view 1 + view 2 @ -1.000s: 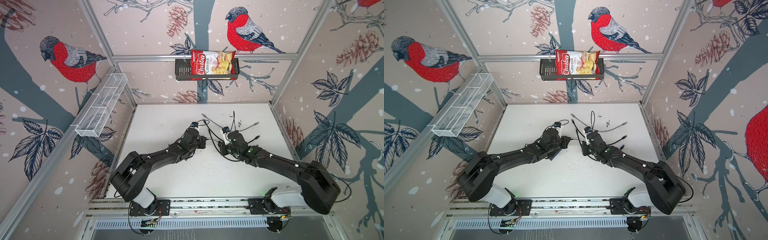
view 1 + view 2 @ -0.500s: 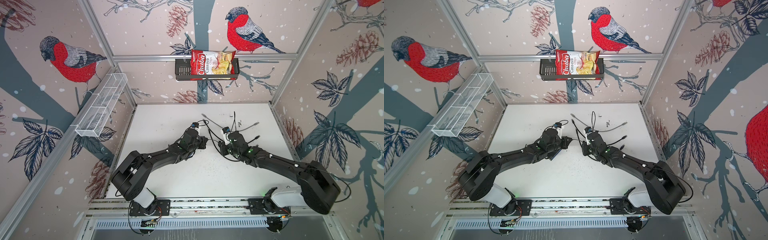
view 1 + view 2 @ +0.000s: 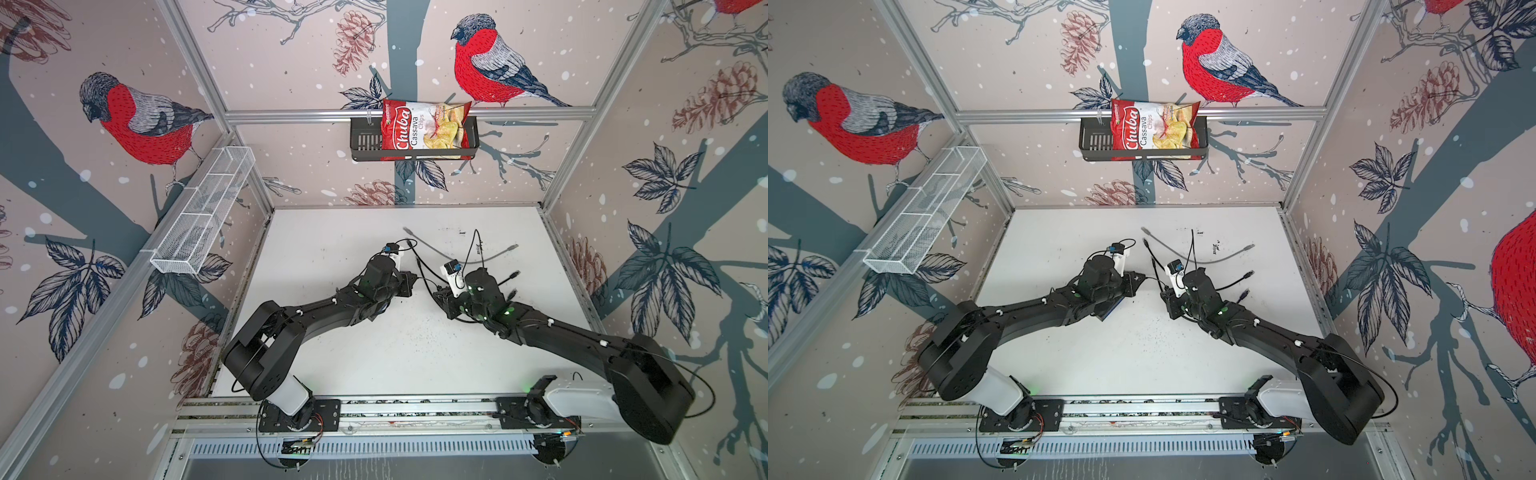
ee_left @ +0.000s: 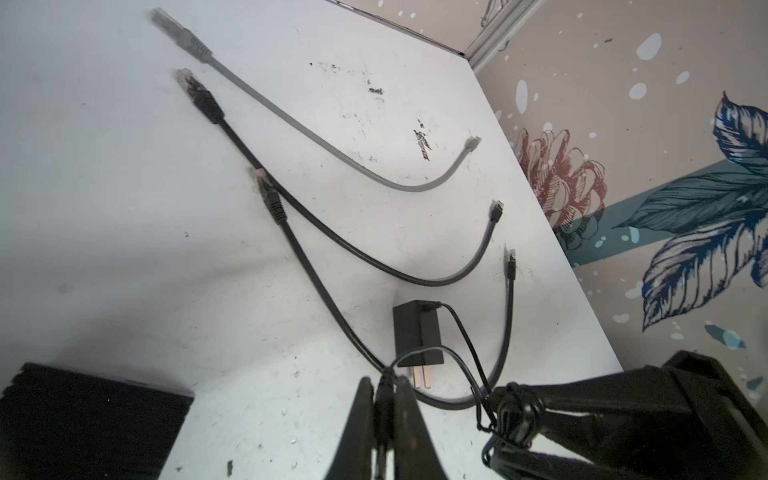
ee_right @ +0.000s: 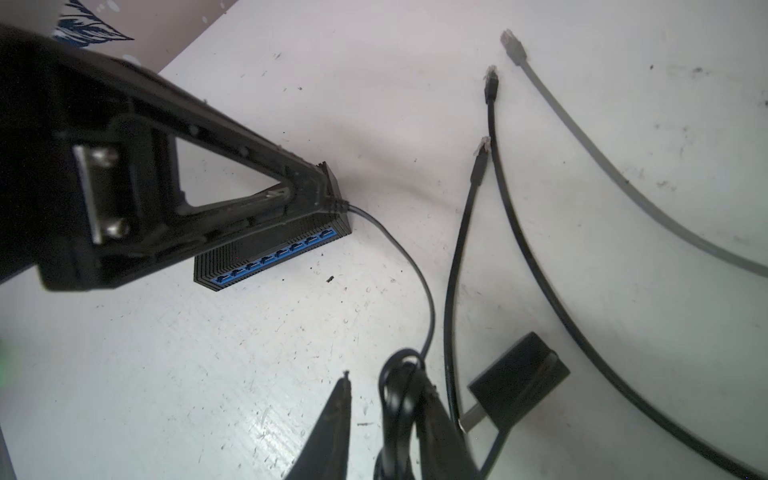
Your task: Insert the plug into the switch port
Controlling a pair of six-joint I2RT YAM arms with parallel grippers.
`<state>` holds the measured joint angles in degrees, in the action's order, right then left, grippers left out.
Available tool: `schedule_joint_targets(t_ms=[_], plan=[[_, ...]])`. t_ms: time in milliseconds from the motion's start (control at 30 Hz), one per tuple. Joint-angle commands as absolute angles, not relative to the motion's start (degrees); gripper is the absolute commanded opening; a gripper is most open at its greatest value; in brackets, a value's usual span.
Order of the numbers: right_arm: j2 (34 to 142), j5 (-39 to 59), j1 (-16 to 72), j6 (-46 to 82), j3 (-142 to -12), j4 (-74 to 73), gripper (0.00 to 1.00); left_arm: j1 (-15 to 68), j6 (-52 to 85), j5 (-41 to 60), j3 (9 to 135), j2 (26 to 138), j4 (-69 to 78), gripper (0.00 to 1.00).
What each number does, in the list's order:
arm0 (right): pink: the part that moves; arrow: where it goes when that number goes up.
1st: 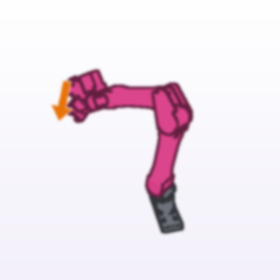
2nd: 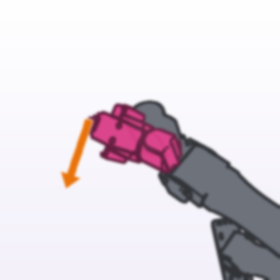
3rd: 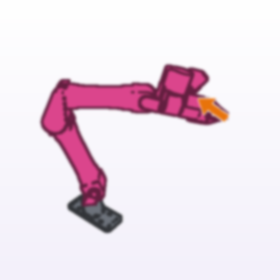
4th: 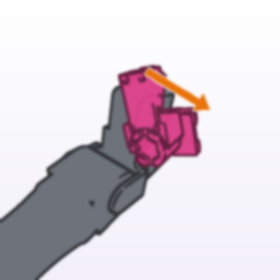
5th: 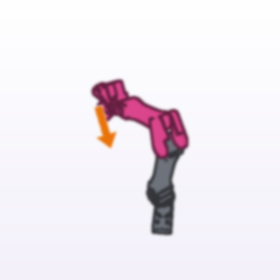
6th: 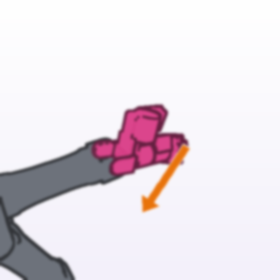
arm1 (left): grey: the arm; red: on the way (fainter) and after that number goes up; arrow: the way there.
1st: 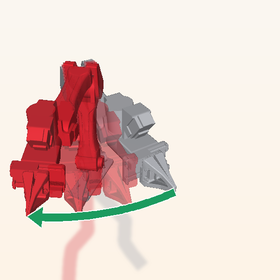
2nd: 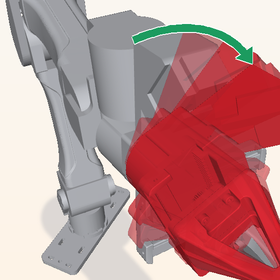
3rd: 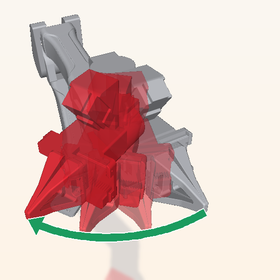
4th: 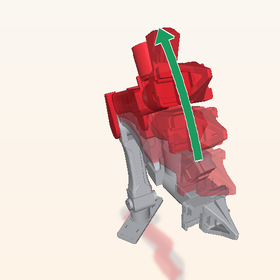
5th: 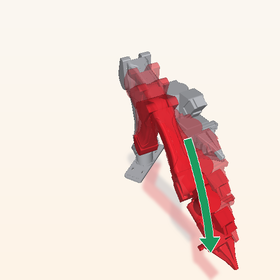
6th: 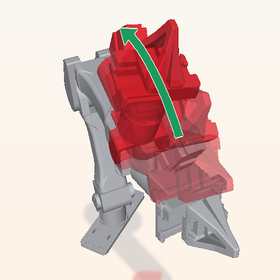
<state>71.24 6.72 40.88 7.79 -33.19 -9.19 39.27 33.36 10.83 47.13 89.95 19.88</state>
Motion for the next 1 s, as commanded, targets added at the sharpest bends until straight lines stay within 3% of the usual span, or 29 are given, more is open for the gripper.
schedule_joint_targets(t_ms=[0, 300, 500, 633, 967], plan=[[67.89, 9.4, 40.74, -0.71, -31.37, -15.05, 0.3, 39.11, 29.22, 14.6, 48.26, 89.47, 21.19, 0.05], [62.75, 16.17, 38.21, -15.91, -25.23, -26.24, 0.3, 37.96, 21.73, 20.12, 51.65, 90.02, 14.52, 0.05], [64.24, 16.9, 35.83, -19.55, -25.41, -27.82, 0.33, 37.53, 20.66, 20.65, 51.3, 89.54, 13.75, 0.05], [64.51, 20.52, 34.37, -21.15, -26.06, -24.42, 0.44, 37.34, 20.91, 19.98, 51.28, 89.73, 13.91, 0.05], [65.53, 22.83, 34.19, -25.01, -23.8, -29.64, 0.43, 36.57, 19.34, 22.15, 52.44, 90.48, 13.4, 0.04]])
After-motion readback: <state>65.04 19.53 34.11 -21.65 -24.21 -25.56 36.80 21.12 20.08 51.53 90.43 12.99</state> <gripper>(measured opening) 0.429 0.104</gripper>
